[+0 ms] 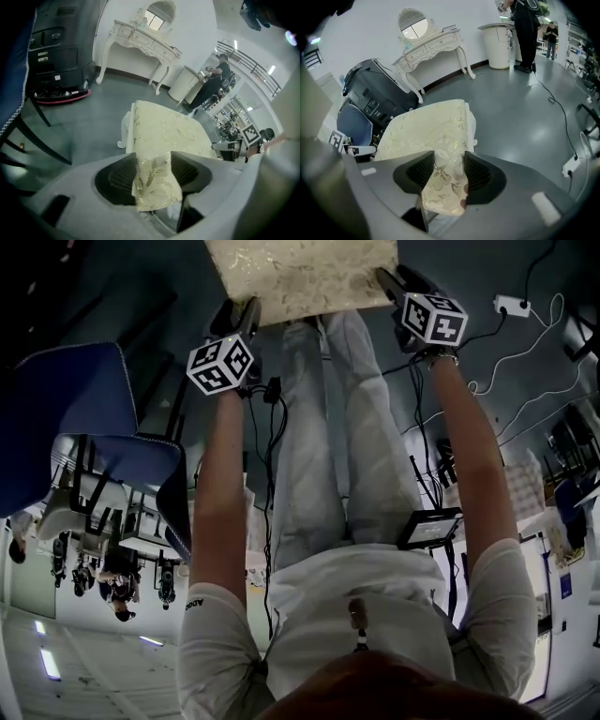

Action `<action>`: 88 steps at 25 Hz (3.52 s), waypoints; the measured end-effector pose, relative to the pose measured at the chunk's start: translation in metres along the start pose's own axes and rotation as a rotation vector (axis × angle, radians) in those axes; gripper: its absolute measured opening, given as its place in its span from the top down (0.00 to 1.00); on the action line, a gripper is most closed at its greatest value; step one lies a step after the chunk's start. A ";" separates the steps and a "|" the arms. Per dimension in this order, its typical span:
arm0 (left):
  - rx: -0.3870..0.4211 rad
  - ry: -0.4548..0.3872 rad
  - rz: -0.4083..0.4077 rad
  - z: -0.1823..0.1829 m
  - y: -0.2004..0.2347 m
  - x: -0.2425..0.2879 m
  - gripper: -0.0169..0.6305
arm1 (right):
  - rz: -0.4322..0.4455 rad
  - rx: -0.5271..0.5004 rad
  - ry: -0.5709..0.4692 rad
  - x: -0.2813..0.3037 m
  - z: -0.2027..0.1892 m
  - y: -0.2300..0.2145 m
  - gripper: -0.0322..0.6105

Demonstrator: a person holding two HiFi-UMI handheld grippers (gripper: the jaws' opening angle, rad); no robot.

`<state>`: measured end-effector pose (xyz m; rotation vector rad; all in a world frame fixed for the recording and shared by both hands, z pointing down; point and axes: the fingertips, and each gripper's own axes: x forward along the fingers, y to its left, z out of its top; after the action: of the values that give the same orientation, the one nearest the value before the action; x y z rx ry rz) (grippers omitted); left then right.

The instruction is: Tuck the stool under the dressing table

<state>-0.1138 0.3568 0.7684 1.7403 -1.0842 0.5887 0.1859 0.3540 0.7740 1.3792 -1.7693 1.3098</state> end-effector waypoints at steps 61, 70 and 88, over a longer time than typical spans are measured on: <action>0.098 -0.071 0.088 0.310 0.028 0.160 0.78 | -0.077 -0.236 0.013 0.150 0.344 -0.027 0.71; 0.127 -0.092 0.078 0.383 0.052 0.178 0.81 | -0.109 -0.219 0.025 0.179 0.401 -0.012 0.72; 0.026 -0.110 0.199 0.487 0.070 0.221 0.81 | -0.019 -0.305 0.038 0.237 0.526 -0.006 0.71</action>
<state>-0.1079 -0.1822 0.7702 1.7152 -1.3433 0.6371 0.1883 -0.2225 0.7751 1.1899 -1.8354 0.9990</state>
